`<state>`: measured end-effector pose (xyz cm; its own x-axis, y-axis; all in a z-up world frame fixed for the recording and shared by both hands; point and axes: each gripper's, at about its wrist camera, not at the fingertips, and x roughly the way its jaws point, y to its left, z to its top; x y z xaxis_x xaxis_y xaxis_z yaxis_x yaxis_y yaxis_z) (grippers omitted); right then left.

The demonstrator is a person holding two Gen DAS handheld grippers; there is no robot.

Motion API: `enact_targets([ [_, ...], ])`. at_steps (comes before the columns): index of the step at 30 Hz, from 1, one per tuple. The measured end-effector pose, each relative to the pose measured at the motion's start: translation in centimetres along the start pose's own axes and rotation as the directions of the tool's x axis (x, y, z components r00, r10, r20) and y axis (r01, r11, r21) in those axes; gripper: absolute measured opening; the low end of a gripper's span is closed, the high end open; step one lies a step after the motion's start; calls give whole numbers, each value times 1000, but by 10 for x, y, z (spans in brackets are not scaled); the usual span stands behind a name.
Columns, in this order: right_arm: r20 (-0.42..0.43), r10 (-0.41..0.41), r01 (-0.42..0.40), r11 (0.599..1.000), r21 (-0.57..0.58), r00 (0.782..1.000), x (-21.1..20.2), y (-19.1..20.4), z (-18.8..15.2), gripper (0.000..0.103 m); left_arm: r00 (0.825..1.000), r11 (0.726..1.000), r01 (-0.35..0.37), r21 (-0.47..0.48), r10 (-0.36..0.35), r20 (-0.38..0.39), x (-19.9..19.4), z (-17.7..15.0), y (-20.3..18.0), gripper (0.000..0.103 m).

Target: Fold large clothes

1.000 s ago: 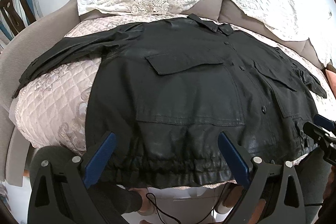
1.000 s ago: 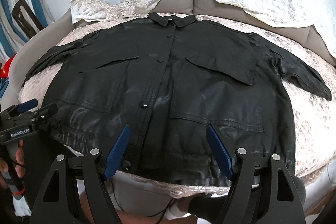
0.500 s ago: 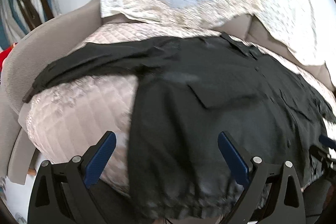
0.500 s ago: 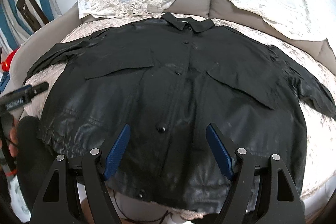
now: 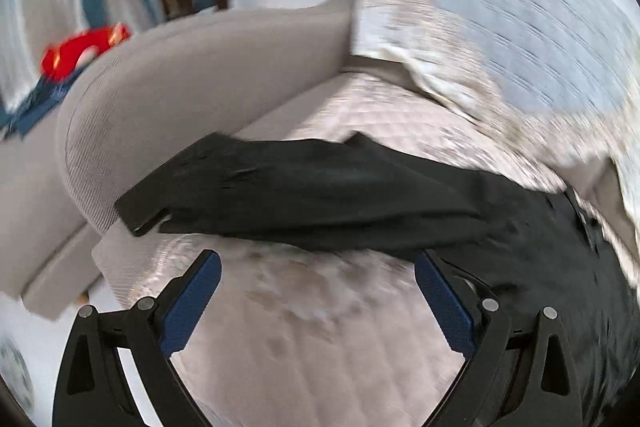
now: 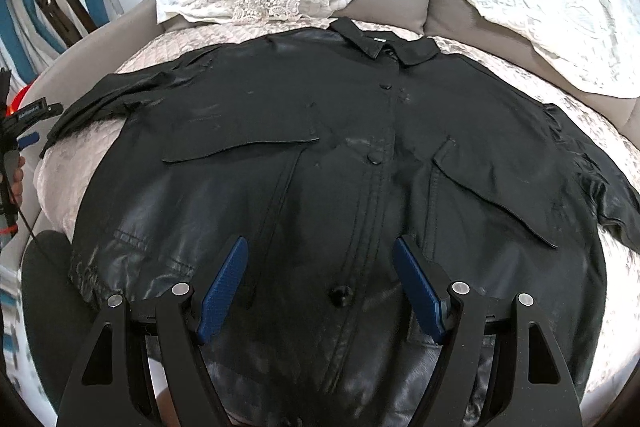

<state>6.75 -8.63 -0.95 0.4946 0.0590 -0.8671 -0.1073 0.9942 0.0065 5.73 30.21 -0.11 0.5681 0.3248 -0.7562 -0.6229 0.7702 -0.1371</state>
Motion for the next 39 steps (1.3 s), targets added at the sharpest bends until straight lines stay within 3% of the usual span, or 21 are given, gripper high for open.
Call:
enact_targets([
  [3, -12, 0, -1, 1000, -2, 1000, 7, 2, 3, 75, 999, 994, 16, -113, -20, -42, 21, -1, 29, 99],
  [7, -29, -5, 4, 1000, -14, 1000, 16, 6, 7, 75, 995, 965, 38, -261, -60, -77, 44, -5, 58, 98],
  [15, -33, -10, 10, 1000, -7, 999, 24, 6, 13, 75, 1000, 946, 16, -322, -23, -16, 66, 5, 64, 96],
  [16, -32, -10, 10, 1000, -7, 999, 24, 6, 13, 75, 1000, 952, -15, -305, 11, -17, 68, 6, 61, 92],
  [18, -32, -8, 8, 1000, -4, 999, 24, 5, 12, 75, 995, 962, -101, -252, 96, -31, 75, 8, 58, 62],
  [22, -30, -6, 6, 1000, 5, 1000, 22, 1, 8, 75, 992, 971, -121, -205, 122, -8, 72, 17, 49, 26],
  [23, -29, -5, 5, 1000, 9, 1000, 21, -1, 7, 75, 995, 974, -99, -202, 102, 4, 67, 21, 47, 18],
  [28, -17, 0, 0, 999, 40, 1000, 17, -11, 3, 75, 994, 991, 22, -136, -7, 109, 20, 42, 17, 15],
  [32, -3, 8, -8, 998, 55, 1000, 12, -16, -1, 75, 966, 986, 165, 9, -164, 200, -27, 57, -44, 14],
  [35, 7, 11, -12, 998, 69, 1000, 7, -21, -4, 75, 931, 953, 277, 123, -298, 212, -52, 58, -99, 14],
  [39, 14, 6, -7, 995, 96, 1000, 2, -34, -11, 75, 887, 881, 400, 251, -442, 137, -60, 37, -178, 14],
])
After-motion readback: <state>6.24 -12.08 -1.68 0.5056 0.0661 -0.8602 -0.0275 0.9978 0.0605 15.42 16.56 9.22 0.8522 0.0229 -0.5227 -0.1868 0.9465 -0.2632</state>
